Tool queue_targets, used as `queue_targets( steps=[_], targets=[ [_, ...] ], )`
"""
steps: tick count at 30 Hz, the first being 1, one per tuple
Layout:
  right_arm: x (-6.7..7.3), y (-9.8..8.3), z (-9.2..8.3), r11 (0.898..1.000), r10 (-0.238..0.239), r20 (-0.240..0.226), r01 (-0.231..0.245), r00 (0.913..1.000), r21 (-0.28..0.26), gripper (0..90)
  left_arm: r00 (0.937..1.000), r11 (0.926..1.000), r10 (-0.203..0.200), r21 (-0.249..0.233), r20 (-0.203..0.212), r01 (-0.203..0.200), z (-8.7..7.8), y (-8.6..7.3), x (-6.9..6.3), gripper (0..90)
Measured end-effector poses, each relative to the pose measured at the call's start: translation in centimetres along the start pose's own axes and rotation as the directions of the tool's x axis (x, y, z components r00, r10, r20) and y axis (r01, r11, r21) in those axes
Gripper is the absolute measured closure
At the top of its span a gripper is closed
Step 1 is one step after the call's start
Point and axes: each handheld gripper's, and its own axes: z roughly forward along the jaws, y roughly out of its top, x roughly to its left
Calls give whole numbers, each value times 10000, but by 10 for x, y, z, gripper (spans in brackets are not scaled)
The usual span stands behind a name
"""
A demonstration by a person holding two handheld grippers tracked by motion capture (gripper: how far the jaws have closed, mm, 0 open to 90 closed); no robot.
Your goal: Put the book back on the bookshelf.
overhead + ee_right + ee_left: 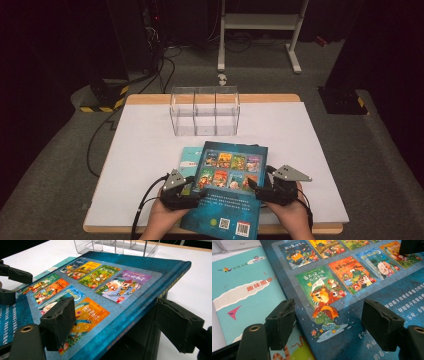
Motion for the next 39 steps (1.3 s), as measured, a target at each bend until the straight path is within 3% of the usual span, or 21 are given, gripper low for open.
queue_targets(
  steps=[4, 8, 17, 21, 30, 32, 39],
  targets=[
    [0, -1, 0, 10000, 31, -28, -31, 10000, -13, 164, 9996, 9999, -160, 28, 248, 159, -2, -2, 3, 277],
    [1, -1, 1, 10000, 12, 2, -12, 10000, -23, 153, 9996, 9999, -132, 44, 252, 131, -2, -2, 3, 285],
    [-2, 1, 6, 9989, 439, -184, -435, 9989, 200, 155, 9995, 9998, -193, -13, 244, 194, -2, -4, 3, 286],
    [-1, 8, 8, 9981, 361, 26, -362, 9993, 497, 170, 9995, 9995, -308, 16, 102, 308, 0, -3, 2, 286],
    [-20, 35, 37, 9946, 375, 329, -405, 9988, 958, 162, 9996, 9997, -249, -18, -111, 249, 10, 9, 11, 295],
    [-17, 33, 33, 9960, 195, 505, -238, 9985, 867, 157, 9992, 9992, -385, 69, 85, 384, 6, 6, 11, 302],
    [2, 8, 7, 9963, 383, -65, -376, 9992, 771, 166, 9984, 9994, -344, 97, 452, 340, -3, -2, 9, 306]
  ],
)
